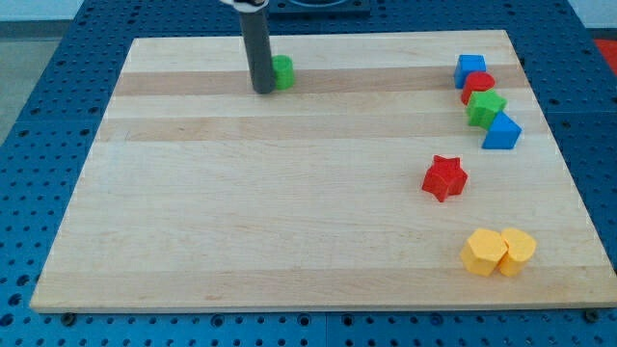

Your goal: Place green circle at the top center of the board

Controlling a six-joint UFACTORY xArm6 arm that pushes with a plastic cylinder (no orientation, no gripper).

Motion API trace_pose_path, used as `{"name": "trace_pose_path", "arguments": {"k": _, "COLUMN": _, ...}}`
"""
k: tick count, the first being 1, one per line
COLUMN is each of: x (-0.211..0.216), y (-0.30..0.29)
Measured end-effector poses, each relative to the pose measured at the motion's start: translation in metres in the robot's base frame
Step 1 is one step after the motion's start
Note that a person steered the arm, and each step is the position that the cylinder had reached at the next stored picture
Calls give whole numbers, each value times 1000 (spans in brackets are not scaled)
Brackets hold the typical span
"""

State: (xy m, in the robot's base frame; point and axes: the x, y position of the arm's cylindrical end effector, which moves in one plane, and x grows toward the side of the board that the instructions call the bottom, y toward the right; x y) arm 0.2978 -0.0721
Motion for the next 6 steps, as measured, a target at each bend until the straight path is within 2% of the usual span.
{"name": "trace_pose_path", "arguments": {"k": 1, "x": -27, "y": 31}}
{"name": "trace_pose_path", "arguments": {"k": 2, "x": -32, "y": 35}}
{"name": "trace_pose_path", "arguments": {"k": 3, "x": -18, "y": 52}}
{"name": "trace_pose_path", "arguments": {"k": 4, "x": -22, "y": 100}}
{"name": "trace_pose_path", "arguments": {"k": 6, "x": -67, "y": 107}}
